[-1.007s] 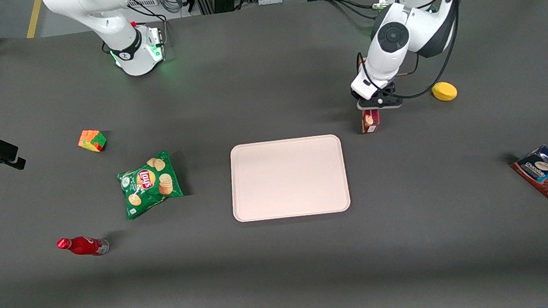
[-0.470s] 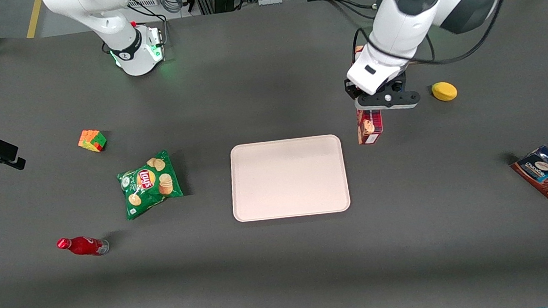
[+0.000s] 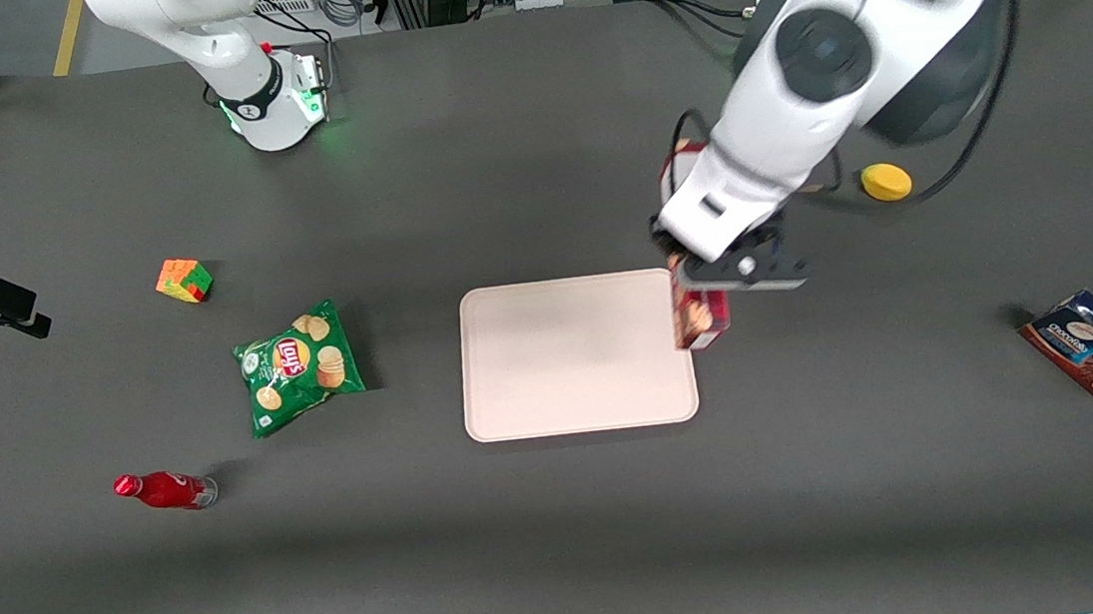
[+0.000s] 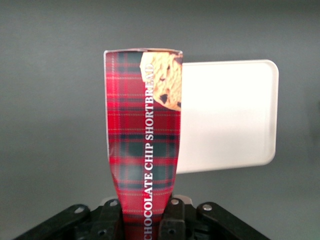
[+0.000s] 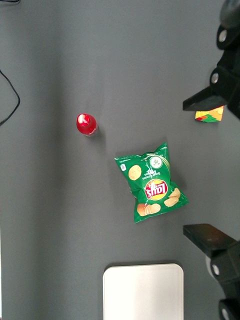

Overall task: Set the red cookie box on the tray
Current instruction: 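Lift the box and carry it over the pink tray's edge, then lower the box onto the tray and tip it flat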

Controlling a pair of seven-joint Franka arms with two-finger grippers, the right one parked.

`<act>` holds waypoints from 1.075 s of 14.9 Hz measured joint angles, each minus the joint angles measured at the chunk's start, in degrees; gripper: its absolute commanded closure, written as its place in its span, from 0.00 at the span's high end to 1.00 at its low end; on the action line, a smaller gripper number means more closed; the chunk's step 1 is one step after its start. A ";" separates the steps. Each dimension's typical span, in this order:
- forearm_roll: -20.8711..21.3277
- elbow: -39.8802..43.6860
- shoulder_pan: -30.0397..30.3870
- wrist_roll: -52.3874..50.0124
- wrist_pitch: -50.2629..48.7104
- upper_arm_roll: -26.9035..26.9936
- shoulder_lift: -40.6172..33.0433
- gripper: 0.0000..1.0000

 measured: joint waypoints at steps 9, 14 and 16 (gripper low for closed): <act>18.73 -3.53 -5.58 -17.01 16.24 -2.25 15.62 0.10; 21.47 -6.38 -5.41 -17.70 26.41 2.61 19.92 0.10; 21.55 -6.38 -5.34 -17.70 27.35 3.51 21.12 0.10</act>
